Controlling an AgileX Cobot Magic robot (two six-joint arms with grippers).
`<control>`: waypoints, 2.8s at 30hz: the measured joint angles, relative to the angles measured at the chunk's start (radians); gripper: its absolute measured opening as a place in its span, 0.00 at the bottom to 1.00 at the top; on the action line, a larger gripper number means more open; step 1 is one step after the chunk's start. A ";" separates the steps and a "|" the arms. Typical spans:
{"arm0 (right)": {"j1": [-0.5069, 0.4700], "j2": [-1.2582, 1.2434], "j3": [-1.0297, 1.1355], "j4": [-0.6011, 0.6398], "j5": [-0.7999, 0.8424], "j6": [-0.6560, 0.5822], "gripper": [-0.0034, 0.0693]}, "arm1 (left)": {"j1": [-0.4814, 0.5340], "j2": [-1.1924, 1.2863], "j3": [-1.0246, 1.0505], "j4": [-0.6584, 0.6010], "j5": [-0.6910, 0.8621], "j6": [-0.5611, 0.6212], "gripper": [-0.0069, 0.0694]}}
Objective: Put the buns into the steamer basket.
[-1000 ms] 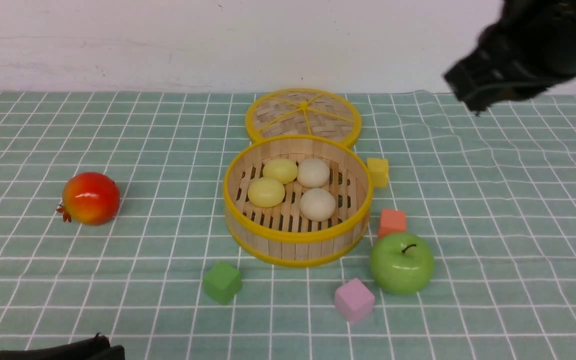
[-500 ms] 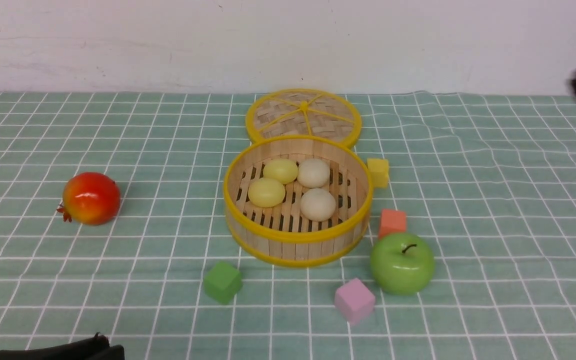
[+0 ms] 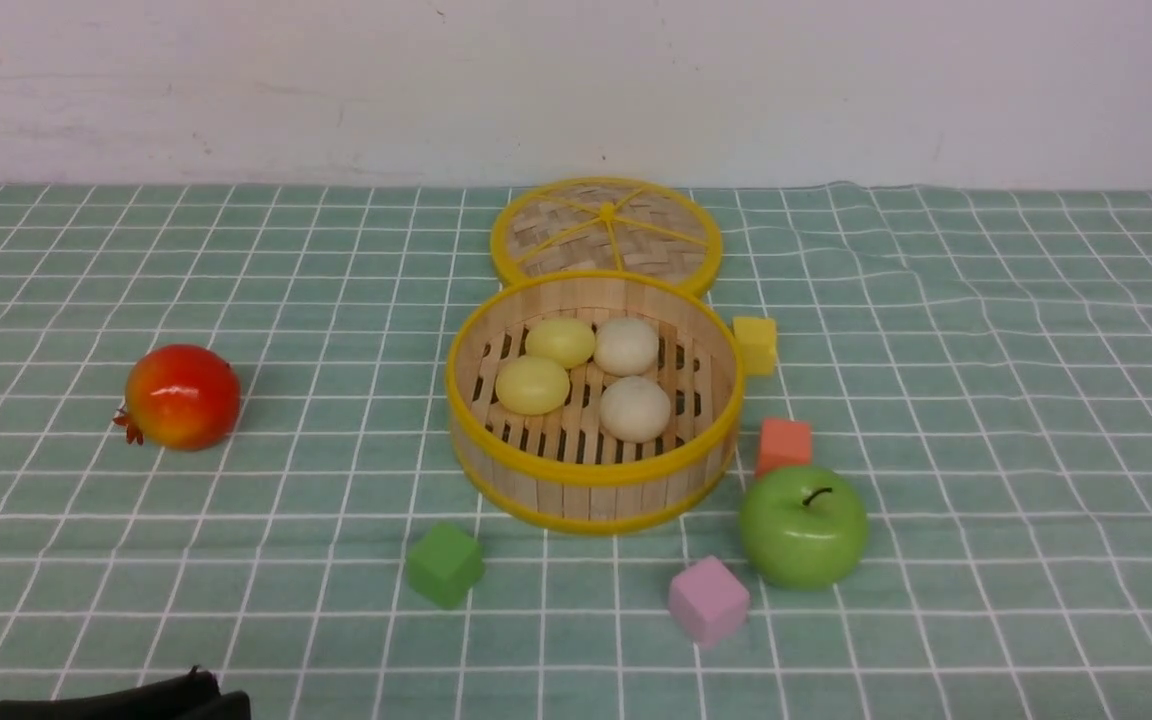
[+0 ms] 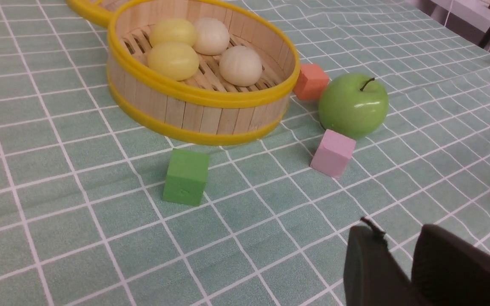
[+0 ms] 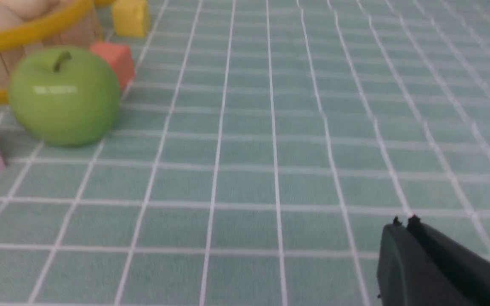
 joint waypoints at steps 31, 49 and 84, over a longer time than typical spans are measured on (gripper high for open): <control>-0.004 -0.016 0.004 0.212 0.004 0.026 0.03 | 0.000 0.000 0.000 0.043 0.000 0.021 0.32; -0.004 -0.016 0.004 0.213 0.004 0.026 0.05 | 0.452 -0.344 0.133 0.042 0.007 0.091 0.25; -0.004 -0.017 0.004 0.213 0.004 0.026 0.10 | 0.597 -0.431 0.268 -0.124 0.219 0.091 0.09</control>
